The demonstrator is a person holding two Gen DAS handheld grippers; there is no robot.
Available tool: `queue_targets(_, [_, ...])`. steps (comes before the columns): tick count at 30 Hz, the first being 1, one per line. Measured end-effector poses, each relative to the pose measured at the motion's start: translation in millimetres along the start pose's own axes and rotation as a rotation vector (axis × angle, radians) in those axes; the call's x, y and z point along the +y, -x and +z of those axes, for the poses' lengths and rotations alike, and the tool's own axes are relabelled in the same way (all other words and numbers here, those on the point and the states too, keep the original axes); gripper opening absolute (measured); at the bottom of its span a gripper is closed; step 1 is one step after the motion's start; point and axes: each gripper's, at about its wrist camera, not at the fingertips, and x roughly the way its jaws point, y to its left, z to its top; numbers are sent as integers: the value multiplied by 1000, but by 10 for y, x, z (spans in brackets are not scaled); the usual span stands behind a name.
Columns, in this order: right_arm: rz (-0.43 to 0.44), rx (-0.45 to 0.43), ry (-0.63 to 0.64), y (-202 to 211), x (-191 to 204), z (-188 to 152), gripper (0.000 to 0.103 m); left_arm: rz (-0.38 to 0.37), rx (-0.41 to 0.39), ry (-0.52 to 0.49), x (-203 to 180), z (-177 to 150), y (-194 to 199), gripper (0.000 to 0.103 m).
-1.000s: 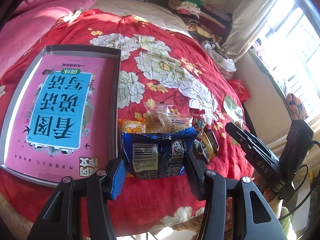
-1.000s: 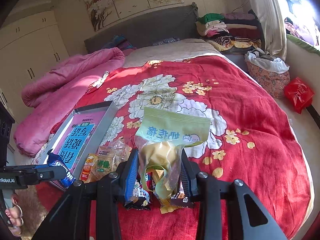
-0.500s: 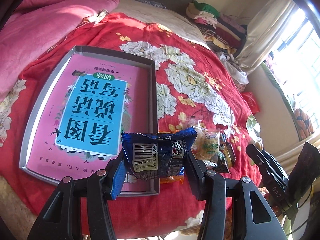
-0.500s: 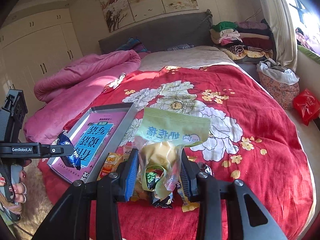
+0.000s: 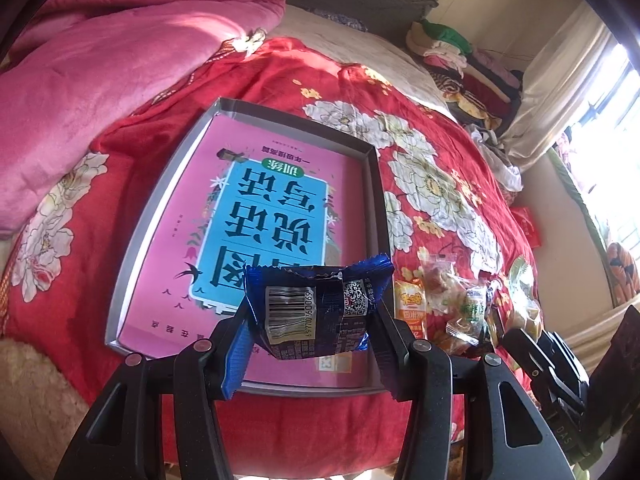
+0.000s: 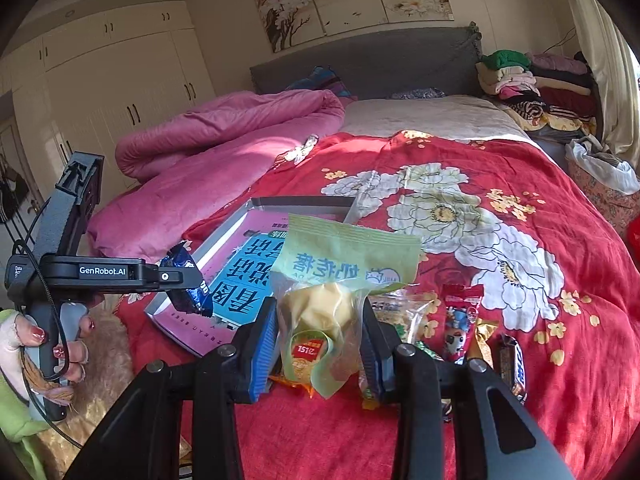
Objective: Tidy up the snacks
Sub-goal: 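Carry the blue packet with the left tool while the right tool carries the green bag to the pink tray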
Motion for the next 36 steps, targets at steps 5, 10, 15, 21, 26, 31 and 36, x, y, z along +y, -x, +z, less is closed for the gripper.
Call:
queue_targets(5, [29, 15, 34, -123, 207, 27, 39, 32, -12, 23, 205, 26, 35, 55])
queue_targets(10, [53, 23, 68, -251, 414, 69, 39, 58, -15, 50, 403, 56, 30, 55])
queue_targets(15, [69, 34, 94, -358, 577, 91, 39, 68, -12, 65, 525, 79, 40, 55])
queue_targets(21, [80, 45, 98, -461, 668, 120, 39, 89, -19, 63, 613, 103, 61, 55])
queue_targets(26, [92, 57, 96, -558, 722, 142, 39, 96, -4, 77, 711, 114, 42, 55])
queue_targets(31, [90, 86, 113, -699, 798, 100, 39, 112, 17, 67, 772, 106, -8, 55])
queue_targets(36, [69, 115, 129, -811, 821, 31, 39, 112, 49, 51, 778, 83, -95, 55])
